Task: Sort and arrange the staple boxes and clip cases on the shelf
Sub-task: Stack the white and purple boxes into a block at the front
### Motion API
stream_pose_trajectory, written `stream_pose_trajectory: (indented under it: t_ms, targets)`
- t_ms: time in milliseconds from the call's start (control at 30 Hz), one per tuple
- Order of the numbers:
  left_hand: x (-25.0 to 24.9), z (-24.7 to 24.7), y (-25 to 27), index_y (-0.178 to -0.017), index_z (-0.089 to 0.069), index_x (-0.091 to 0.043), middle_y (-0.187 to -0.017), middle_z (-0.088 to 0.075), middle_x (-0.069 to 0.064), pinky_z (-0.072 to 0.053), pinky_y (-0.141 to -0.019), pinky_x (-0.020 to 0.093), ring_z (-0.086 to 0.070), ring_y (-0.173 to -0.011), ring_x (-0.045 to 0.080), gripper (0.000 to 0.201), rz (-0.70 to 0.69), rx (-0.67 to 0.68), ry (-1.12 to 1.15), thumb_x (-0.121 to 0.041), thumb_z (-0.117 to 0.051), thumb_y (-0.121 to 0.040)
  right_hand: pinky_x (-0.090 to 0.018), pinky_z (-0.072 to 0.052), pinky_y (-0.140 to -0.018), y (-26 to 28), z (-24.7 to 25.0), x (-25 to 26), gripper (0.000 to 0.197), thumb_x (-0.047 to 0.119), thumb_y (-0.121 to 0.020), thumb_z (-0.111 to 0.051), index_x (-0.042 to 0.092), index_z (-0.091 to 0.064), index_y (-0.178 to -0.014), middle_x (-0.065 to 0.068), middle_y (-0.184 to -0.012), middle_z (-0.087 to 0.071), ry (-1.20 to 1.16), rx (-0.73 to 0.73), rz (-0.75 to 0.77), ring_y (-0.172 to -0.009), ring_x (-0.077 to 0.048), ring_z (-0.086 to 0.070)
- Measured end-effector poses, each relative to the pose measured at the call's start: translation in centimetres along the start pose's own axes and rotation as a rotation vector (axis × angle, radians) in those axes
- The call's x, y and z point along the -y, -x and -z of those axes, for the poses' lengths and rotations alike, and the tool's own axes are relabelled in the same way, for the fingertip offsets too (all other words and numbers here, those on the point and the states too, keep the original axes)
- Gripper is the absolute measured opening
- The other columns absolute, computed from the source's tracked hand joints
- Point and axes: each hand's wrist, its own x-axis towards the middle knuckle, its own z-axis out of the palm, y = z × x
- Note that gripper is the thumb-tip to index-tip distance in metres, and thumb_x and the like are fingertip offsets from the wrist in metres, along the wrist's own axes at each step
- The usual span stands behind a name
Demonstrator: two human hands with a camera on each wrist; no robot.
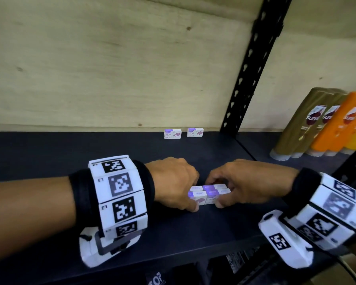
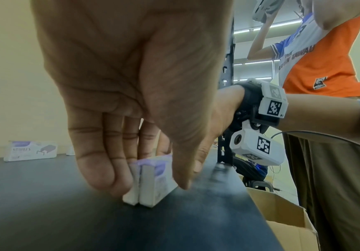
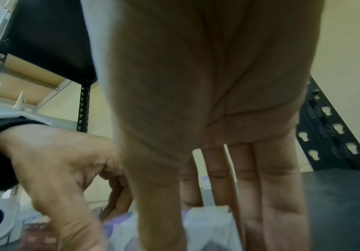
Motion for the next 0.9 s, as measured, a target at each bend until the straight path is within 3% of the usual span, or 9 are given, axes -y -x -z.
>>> stream_pose_trajectory:
  t_ms: [100, 167, 300, 367, 567, 733, 900]
  targets:
    - [0.9, 1.0, 0.3, -0.115, -0.058, -0.031, -0.099, -0.063, -0.014, -0.053, -0.077, 0.031, -0.059, -0.085, 0.010, 0.058, 0.005, 0.023, 0.022, -0.064, -0.072, -0.070, -0.018, -0.048, -0.076, 0.2, 0.9, -0.4, 0.048, 0.048, -0.080, -0.076, 0.041, -0.056, -0.123, 0.021, -0.101, -0.066, -0.055, 0.097, -0.043, -0.085, 0.003, -0.061]
    - [1.9, 2.1, 0.4, -0.119, -0.055, -0.034, -0.105, -0.062, -0.017, -0.049, -0.077, 0.025, -0.058, -0.089, 0.008, 0.063, 0.016, 0.047, 0.024, -0.061, -0.077, -0.066, -0.022, -0.050, -0.087, 0.1, 1.7, -1.0, 0.054, 0.046, -0.077, -0.079, 0.040, -0.054, -0.125, 0.018, -0.114, -0.064, -0.098, 0.103, -0.071, -0.094, -0.001, -0.063]
    - [4.2, 4.3, -0.2, -0.124, -0.054, -0.033, -0.113, -0.061, -0.018, -0.044, -0.078, 0.022, -0.057, -0.094, 0.007, 0.067, 0.073, 0.082, -0.005, -0.048, -0.084, -0.066, -0.026, -0.049, -0.092, -1.5, 4.2, -2.4, 0.046, 0.043, -0.076, -0.080, 0.040, -0.059, -0.117, 0.012, -0.109, -0.066, -0.147, 0.031, -0.120, -0.091, -0.003, -0.064]
    - [5.1, 5.0, -1.0, -0.126, -0.052, -0.032, -0.118, -0.060, -0.013, -0.044, -0.081, 0.025, -0.056, -0.097, 0.010, 0.067, 0.119, 0.043, -0.066, -0.050, -0.082, -0.068, -0.027, -0.048, -0.093, -3.0, 5.5, -3.1, 0.043, 0.044, -0.078, -0.078, 0.035, -0.061, -0.118, 0.012, -0.102, -0.068, -0.100, -0.015, -0.156, -0.093, -0.006, -0.064]
    - [7.9, 6.5, -5.0, -0.126, -0.053, -0.026, -0.113, -0.062, -0.005, -0.041, -0.071, 0.031, -0.059, -0.098, 0.020, 0.063, 0.216, -0.115, -0.281, -0.067, -0.062, -0.079, -0.037, -0.047, -0.099, -9.0, 7.9, -5.2, 0.043, 0.043, -0.083, -0.074, 0.028, -0.064, -0.121, 0.010, -0.103, -0.065, 0.060, -0.126, -0.250, -0.099, -0.016, -0.061]
    - [10.1, 7.2, -9.3, -0.128, -0.057, -0.017, -0.110, -0.065, -0.001, -0.041, -0.066, 0.029, -0.062, -0.100, 0.024, 0.064, 0.233, -0.143, -0.318, -0.064, -0.058, -0.084, -0.034, -0.044, -0.101, -13.0, 8.2, -6.6, 0.052, 0.038, -0.087, -0.071, 0.025, -0.053, -0.134, 0.001, -0.132, -0.058, 0.131, -0.171, -0.251, -0.116, -0.021, -0.057]
    - [11.3, 6.5, -13.2, -0.126, -0.058, -0.017, -0.114, -0.065, 0.001, -0.036, -0.058, 0.026, -0.063, -0.099, 0.024, 0.061, 0.226, -0.114, -0.290, -0.062, -0.058, -0.084, -0.033, -0.040, -0.103, -15.7, 8.3, -7.5, 0.061, 0.034, -0.088, -0.071, 0.026, -0.046, -0.143, 0.001, -0.142, -0.052, 0.132, -0.150, -0.226, -0.125, -0.022, -0.052]
